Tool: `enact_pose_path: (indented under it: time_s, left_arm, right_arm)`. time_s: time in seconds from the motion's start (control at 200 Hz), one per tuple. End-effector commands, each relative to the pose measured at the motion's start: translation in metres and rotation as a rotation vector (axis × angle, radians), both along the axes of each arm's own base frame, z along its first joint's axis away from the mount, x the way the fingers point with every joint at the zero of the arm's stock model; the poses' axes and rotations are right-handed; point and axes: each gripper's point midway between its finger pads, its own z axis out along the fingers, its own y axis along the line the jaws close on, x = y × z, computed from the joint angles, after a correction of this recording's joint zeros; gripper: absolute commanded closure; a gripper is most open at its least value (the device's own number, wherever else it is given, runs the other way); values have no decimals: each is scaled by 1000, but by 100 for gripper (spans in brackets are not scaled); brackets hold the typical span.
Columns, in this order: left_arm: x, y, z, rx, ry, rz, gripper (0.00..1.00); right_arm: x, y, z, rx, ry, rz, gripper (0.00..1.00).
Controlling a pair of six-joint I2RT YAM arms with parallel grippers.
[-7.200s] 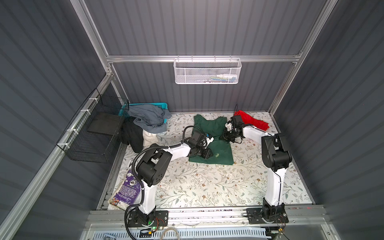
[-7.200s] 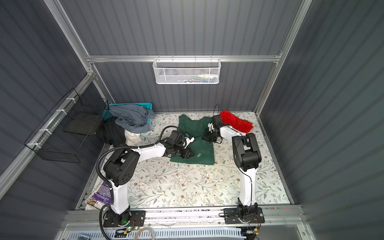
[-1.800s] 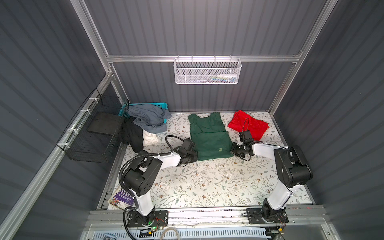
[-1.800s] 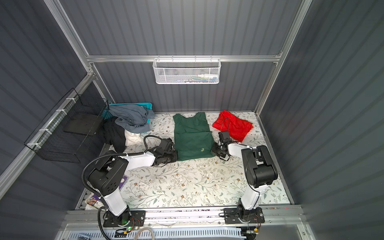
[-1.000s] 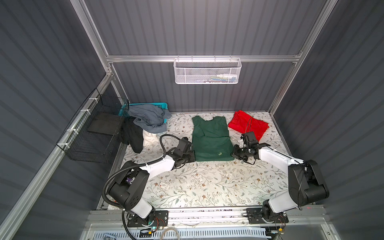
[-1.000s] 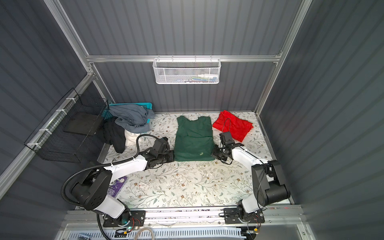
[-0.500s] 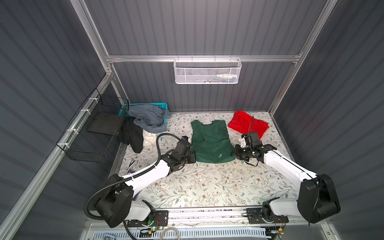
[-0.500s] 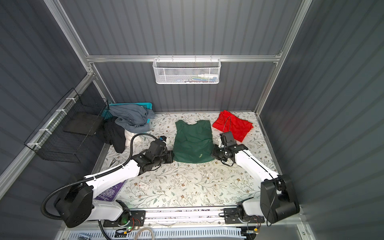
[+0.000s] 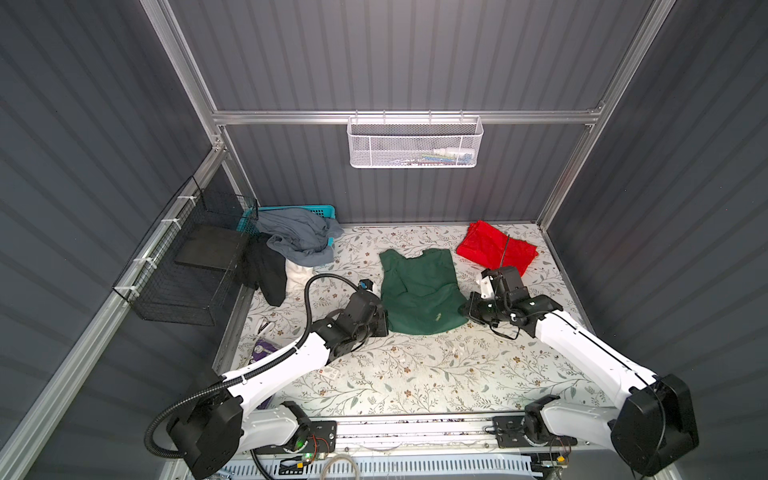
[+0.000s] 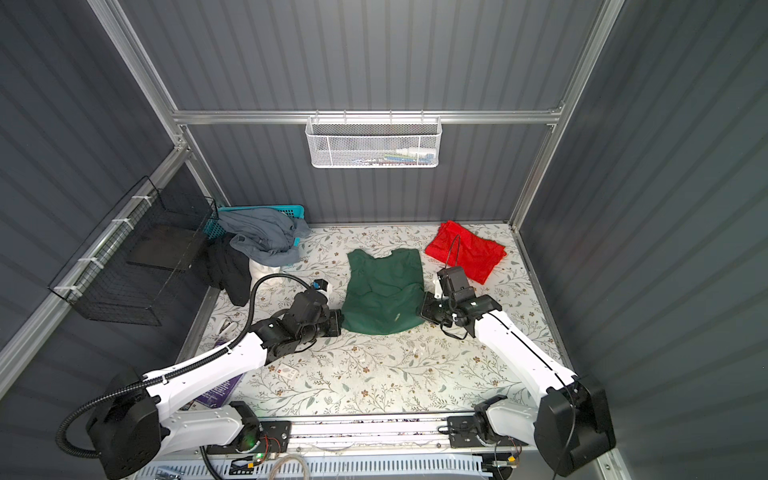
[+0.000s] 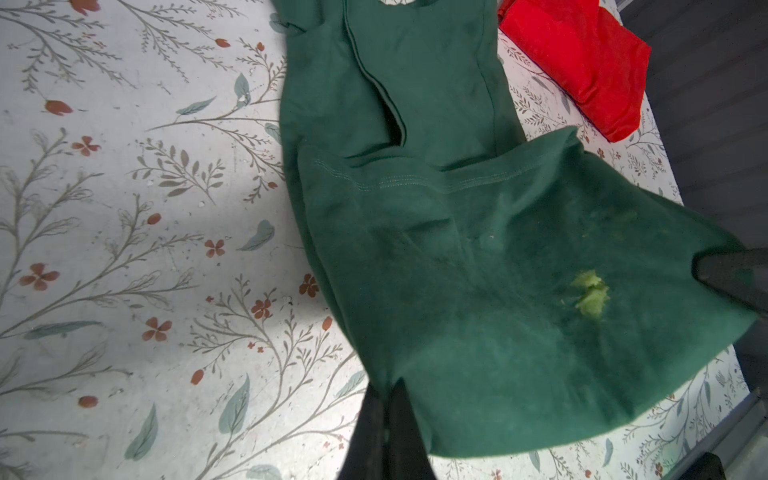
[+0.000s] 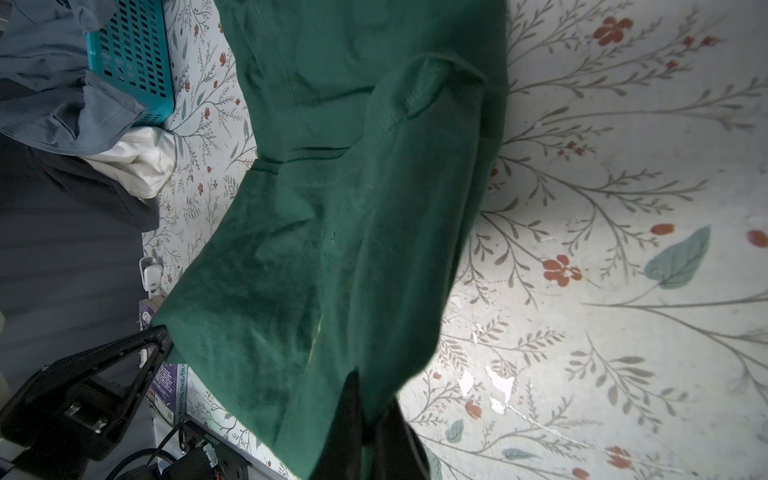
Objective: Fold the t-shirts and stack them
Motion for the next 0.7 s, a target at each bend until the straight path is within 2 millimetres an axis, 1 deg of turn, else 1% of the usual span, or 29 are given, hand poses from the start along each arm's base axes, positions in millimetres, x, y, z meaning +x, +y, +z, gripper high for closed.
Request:
enact_pose_path:
  time_s: [0.0,0.125,0.41,0.565,0.695]
  left_arm:
    - [4,5,3,12,-8,38,100]
    - [8,2,-1,18,0,41,100]
    - [21,-9,3,13,-4,53,100]
    - [26,-6,3,26,-11,85,100]
    - [30,-5,6,43,-21,98,100]
  right_arm:
    - [-4,2,-7,8,25,-8,100]
    - [-2,4,-9,18,25,-7,100]
    - [10,13,-12,27,31,15,100]
    - [17,15,-12,17,27,30,100]
    - [25,17,-13,15,34,25,100]
